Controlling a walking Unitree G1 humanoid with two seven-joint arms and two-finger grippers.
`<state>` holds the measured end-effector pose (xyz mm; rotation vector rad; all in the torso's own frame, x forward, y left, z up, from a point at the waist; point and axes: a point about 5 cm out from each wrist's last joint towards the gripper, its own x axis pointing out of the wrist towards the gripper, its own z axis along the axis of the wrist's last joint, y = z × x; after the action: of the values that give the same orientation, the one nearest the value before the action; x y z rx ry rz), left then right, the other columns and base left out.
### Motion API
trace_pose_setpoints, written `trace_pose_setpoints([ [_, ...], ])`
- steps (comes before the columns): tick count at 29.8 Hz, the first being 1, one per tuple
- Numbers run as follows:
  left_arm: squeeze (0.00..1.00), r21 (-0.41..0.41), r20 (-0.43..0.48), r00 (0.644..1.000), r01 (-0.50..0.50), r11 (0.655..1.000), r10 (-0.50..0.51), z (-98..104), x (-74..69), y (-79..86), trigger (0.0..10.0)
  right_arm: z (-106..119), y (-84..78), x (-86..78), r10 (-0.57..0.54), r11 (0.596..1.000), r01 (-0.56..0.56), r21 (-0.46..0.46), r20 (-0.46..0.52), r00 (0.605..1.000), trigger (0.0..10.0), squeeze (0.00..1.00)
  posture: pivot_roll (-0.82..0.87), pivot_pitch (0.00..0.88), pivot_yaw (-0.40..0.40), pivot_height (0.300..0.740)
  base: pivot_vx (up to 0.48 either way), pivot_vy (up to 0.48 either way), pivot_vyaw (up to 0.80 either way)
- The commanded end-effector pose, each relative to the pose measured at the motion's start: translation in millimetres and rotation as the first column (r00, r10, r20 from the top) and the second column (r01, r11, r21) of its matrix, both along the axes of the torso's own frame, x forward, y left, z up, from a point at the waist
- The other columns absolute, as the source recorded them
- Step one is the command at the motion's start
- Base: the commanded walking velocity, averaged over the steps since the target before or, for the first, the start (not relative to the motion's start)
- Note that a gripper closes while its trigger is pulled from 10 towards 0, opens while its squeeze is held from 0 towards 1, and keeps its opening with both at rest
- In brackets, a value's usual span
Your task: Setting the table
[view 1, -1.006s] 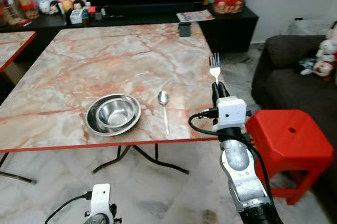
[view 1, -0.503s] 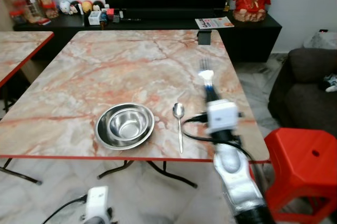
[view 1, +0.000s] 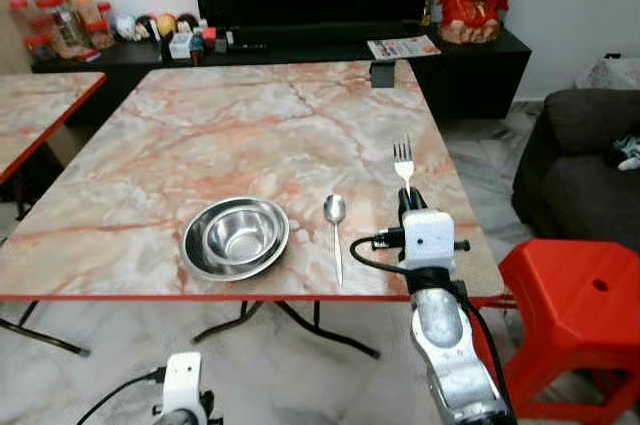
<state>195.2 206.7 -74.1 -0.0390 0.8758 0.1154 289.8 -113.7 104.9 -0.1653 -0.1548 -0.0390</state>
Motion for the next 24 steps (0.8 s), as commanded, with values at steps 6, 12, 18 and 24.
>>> trace_pose_setpoints([
  [6, 0.0, 0.011, -0.015, 1.0, 0.012, 1.0, -0.011, -0.8, -4.0, 6.9, 10.0, -19.0, -10.6, 2.5, -0.099, 0.981, 0.124, 0.151, -0.161, 0.982, 10.0, 0.0, -0.07, 0.0, 0.082, 0.74, 0.0, 0.0, 0.0],
  [12, 0.0, 0.018, -0.012, 1.0, 0.014, 1.0, -0.014, 0.0, -3.8, 9.8, 10.0, -27.1, -4.2, 9.5, -0.029, 0.977, 0.076, 0.198, -0.232, 0.972, 10.0, 0.0, -0.06, 0.0, 0.084, 0.74, 0.0, 0.0, 0.0],
  [18, 0.0, 0.017, -0.014, 1.0, 0.004, 1.0, -0.004, -0.6, -4.9, 9.6, 10.0, -28.9, 6.7, 17.7, 0.029, 0.985, 0.018, 0.171, -0.269, 0.963, 10.0, 0.0, -0.06, 0.0, 0.076, 0.74, 0.0, 0.0, 0.0],
  [24, 0.0, 0.006, -0.015, 1.0, -0.014, 1.0, 0.014, -1.8, -5.8, 6.4, 10.0, -32.7, 17.9, 27.4, 0.029, 0.992, 0.016, 0.126, -0.348, 0.937, 10.0, 0.0, -0.05, 0.0, 0.057, 0.74, 0.0, 0.0, 0.0],
])
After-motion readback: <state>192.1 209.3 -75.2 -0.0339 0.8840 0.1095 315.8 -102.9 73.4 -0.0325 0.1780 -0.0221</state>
